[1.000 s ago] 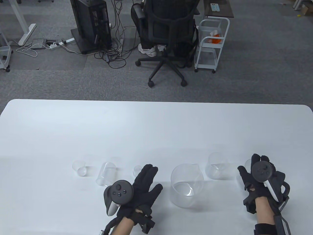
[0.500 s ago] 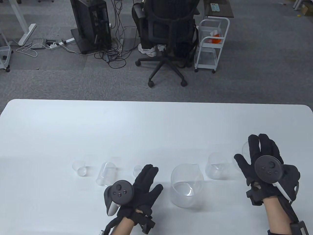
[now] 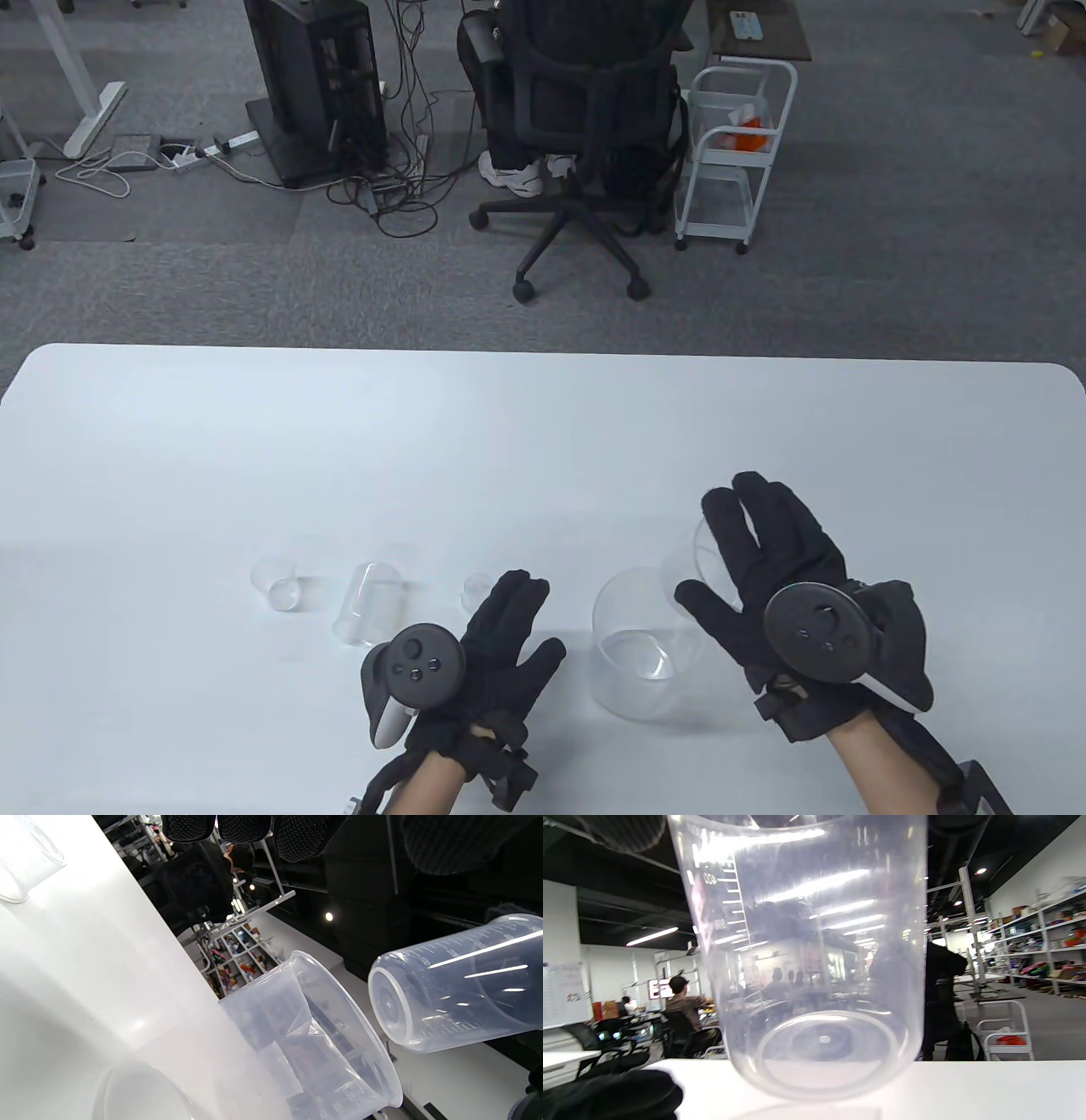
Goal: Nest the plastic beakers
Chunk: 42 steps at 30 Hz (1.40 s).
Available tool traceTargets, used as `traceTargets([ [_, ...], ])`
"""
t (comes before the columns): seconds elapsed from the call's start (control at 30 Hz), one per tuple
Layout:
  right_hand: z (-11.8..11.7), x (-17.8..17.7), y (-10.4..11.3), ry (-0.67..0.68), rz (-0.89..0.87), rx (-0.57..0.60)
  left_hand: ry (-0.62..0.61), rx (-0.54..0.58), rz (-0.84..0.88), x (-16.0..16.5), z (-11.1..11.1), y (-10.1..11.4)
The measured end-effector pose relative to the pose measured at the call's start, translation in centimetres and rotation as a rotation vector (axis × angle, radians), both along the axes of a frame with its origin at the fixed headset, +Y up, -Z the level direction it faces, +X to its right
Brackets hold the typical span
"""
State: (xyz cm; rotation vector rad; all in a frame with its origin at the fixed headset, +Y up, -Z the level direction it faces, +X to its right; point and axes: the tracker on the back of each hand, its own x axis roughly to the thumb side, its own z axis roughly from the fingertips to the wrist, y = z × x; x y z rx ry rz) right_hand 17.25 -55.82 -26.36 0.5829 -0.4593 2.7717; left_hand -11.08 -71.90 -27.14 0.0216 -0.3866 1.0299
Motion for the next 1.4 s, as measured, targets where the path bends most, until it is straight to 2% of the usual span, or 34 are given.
traceTargets([
  [0.33, -0.6, -3.8, -4.7, 0.085, 0.093, -0.098, 0.001, 0.001, 0.004, 0.0, 0.0, 0.0],
  [0.6, -1.6, -4.6, -8.7, 0.089, 0.137, -0.192, 0.001, 0.003, 0.004, 0.0, -0.1, 0.0],
  [0.77, -2.0, -4.7, -10.3, 0.090, 0.156, -0.224, 0.001, 0.002, 0.004, -0.1, -0.1, 0.0],
  [0.9, -2.1, -4.4, -10.9, 0.094, 0.155, -0.248, 0.002, 0.001, 0.004, -0.1, -0.1, 0.0],
  [1.03, -2.1, -3.9, -10.5, 0.084, 0.122, -0.242, 0.002, 0.000, 0.003, -0.1, -0.1, 0.0],
  [1.27, -2.8, -1.5, -8.9, -0.043, 0.084, -0.147, 0.000, -0.003, 0.002, -0.1, -0.1, 0.0],
  [1.4, -4.2, 0.8, -8.5, -0.164, 0.076, -0.122, 0.001, -0.003, 0.002, -0.1, -0.1, 0.0],
])
